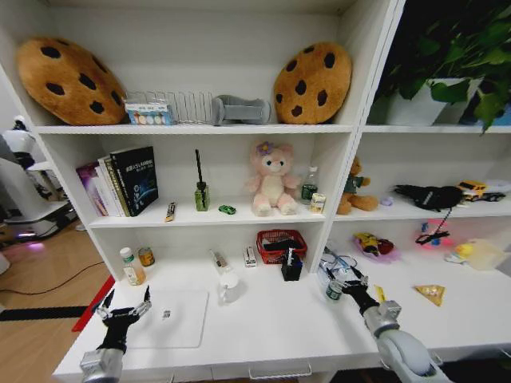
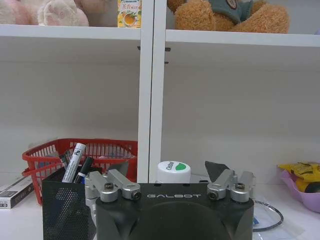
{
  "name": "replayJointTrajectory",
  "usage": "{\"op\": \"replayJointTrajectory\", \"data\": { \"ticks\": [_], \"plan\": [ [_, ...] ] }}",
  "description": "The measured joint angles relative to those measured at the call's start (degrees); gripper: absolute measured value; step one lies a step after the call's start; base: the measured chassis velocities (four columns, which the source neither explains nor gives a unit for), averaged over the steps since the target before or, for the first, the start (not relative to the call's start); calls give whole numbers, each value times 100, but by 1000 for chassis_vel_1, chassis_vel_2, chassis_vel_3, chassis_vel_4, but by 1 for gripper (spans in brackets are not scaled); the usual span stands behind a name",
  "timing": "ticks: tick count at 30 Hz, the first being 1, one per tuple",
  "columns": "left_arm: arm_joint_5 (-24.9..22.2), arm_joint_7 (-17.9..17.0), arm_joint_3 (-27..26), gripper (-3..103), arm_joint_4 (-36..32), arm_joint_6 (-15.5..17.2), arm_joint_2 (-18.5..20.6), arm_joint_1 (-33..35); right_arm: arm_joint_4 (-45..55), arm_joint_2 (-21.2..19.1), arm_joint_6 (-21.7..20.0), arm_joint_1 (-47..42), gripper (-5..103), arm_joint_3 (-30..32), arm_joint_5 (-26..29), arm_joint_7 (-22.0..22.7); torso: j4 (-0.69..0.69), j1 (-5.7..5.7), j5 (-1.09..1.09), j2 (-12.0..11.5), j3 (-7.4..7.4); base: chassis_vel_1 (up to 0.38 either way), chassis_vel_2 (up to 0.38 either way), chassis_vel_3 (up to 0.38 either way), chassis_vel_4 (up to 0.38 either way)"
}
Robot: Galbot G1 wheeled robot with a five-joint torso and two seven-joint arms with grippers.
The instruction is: Organize the objects on the table.
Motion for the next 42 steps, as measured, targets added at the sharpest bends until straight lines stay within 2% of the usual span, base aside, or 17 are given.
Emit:
{"op": "replayJointTrajectory", "data": {
  "ticks": [1, 3, 4, 7, 8, 10, 11, 12, 14, 15, 16, 24, 29, 35, 37, 40, 42],
  "plan": [
    [0, 0, 0, 100, 0, 0, 0, 0, 0, 0, 0, 0, 87, 0, 0, 0, 0, 0, 0, 0, 0, 0, 0, 0, 0],
    [-1, 0, 5, 100, 5, 0, -4, -2, -3, -1, 9, 26, 77, -17, -5, 25, 0, 0, 0, 0, 0, 0, 0, 0, 0],
    [-1, 0, 5, 100, 5, 0, -4, -2, -3, -1, 9, 26, 77, -17, -5, 25, 0, 0, 0, 0, 0, 0, 0, 0, 0],
    [4, 1, 7, 100, 9, -6, -12, 12, 23, -10, 13, 24, 60, -17, -5, 42, 0, 0, -1, 0, 0, 0, 0, 0, 0],
    [4, 1, 7, 100, 9, -6, -12, 12, 23, -10, 13, 24, 60, -17, -5, 42, 0, 0, -1, 0, 0, 0, 0, 0, 0],
    [8, 0, 8, 100, 9, -10, -14, 15, 33, -10, 13, 17, 49, -17, -4, 51, 0, 0, 0, 0, 0, 0, 0, 0, 0],
    [8, 0, 8, 100, 9, -10, -14, 15, 33, -10, 13, 17, 49, -17, -4, 51, 0, 0, 0, 0, 0, 0, 0, 0, 0],
    [9, 1, 10, 100, 8, -10, -12, 18, 46, -10, 13, 8, 44, -16, -4, 53, 0, 0, 0, 0, 0, 0, 0, 0, 0],
    [9, 1, 10, 100, 8, -11, -9, 18, 55, -10, 13, 2, 44, -16, -4, 58, 0, 0, 0, 0, 0, 0, 0, 0, 0],
    [9, 1, 10, 100, 8, -12, -6, 18, 71, -7, 13, -13, 33, -13, -4, 73, 1, 0, 0, 0, 0, 0, 0, 0, 0],
    [9, 2, 10, 100, 7, -13, -5, 22, 83, -2, 13, -28, 30, -8, -5, 82, 0, 0, 0, 0, 0, 0, 0, 0, 0],
    [21, 12, 26, 100, 6, -20, -3, 31, 154, 24, 34, -113, 29, 49, -14, 183, 0, 0, 1, 0, 0, 0, 0, 0, 0],
    [27, 14, 28, 100, 1, -22, -6, 38, 539, 41, 34, -367, 29, 336, 95, 260, 3, 0, 1, 0, 0, 0, 0, 0, 0],
    [52, 14, 28, 100, 7, -37, -30, 38, 1281, 130, 82, -1256, 29, 1003, 73, -54, -1, 0, 0, 0, 0, 0, 0, 0, 0],
    [69, 22, 51, 100, 11, -37, -42, 29, 1805, 316, 185, -1888, 29, 1371, 67, -142, 0, 0, -1, 0, -1, 0, 0, 0, 0],
    [83, 22, 51, 100, 11, -40, -48, 29, 2028, 453, 266, -2205, 29, 1565, 19, -194, 0, 0, -1, 1, -1, 0, 0, 0, 0],
    [114, 23, 50, 100, 9, -66, -78, 66, 2222, 815, 583, -2787, 29, 1882, -141, -356, -1, -1, -1, 1, -1, 0, 0, 0, 0]
  ]
}}
